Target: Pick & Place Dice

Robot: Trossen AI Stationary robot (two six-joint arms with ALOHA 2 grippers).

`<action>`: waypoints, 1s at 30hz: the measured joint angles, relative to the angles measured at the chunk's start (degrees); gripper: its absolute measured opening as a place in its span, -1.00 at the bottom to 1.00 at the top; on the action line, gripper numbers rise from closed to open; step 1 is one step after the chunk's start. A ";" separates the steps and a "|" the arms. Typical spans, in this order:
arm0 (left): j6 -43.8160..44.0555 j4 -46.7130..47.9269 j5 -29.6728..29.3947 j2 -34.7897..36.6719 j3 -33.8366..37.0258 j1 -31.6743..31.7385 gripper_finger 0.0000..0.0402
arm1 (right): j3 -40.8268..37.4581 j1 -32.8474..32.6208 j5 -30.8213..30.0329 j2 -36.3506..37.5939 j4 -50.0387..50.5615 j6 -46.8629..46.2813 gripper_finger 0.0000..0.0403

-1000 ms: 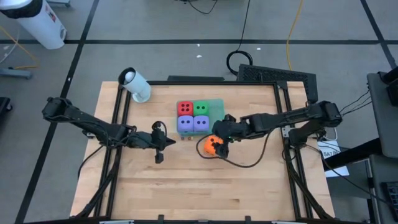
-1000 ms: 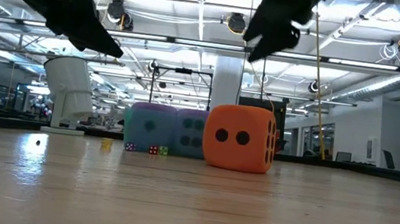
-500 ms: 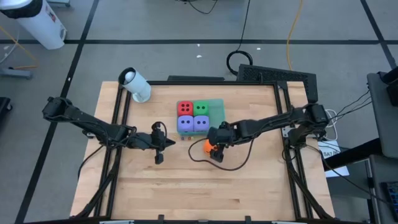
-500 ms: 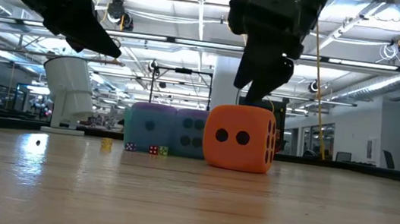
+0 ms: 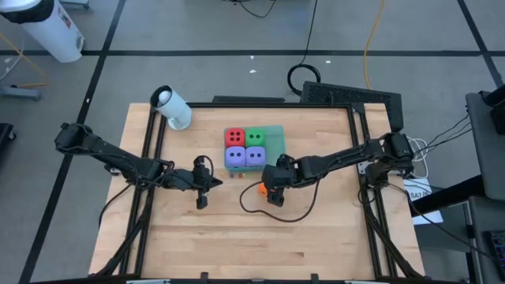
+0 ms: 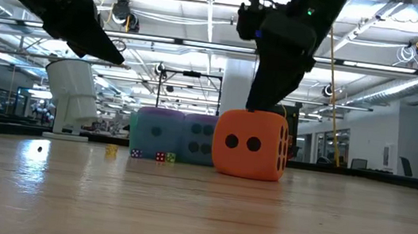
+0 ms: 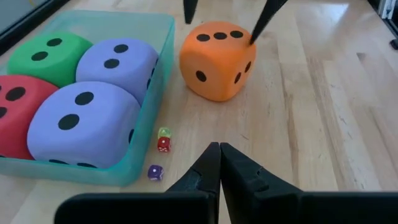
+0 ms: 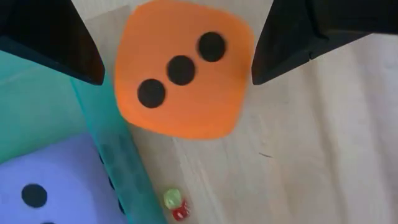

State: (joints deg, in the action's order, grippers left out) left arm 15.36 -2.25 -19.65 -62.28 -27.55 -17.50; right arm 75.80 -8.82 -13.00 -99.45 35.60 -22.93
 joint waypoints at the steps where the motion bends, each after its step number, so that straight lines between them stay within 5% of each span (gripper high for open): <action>1: -0.03 -0.01 0.01 0.00 0.00 0.00 -0.91 | -0.01 -0.20 -0.38 -0.45 0.27 0.04 0.98; 13: 0.01 0.57 0.05 0.00 0.00 0.00 -0.91 | 0.10 -1.03 0.23 -5.44 0.60 4.85 0.98; 22: 0.34 0.66 0.17 0.00 -0.01 0.00 -0.91 | -0.03 -2.78 3.44 -4.08 3.98 18.35 0.97; 30: 0.47 0.69 0.25 0.00 -0.02 0.00 -0.91 | -0.03 -2.82 4.26 -4.08 2.42 18.66 0.97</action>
State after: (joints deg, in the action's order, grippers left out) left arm 15.84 -1.56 -19.40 -62.28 -27.57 -17.50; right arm 75.77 -11.64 -8.73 -103.53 38.02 -4.27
